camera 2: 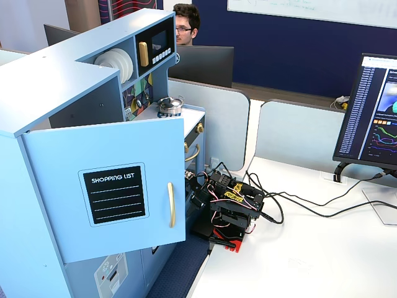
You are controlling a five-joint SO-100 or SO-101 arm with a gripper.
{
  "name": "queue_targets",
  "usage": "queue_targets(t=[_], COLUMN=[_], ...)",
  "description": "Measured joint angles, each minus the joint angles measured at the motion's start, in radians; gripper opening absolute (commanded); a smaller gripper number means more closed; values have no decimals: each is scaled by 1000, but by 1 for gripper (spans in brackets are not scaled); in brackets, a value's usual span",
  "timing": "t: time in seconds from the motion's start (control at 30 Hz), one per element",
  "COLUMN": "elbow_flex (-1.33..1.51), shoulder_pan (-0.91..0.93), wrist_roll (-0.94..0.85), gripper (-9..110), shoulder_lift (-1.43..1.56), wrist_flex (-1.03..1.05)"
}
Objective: Pick up the green pineapple from the left cabinet and place it in the green recipient
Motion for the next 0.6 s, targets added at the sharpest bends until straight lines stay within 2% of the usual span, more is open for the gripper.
queue_targets(t=[0.43,0.6], elbow_flex=[0,0], shoulder_pan=[0,-160], wrist_roll=[-23,-32], gripper=[0,0], shoulder_lift=[0,-8], wrist_flex=[0,-63])
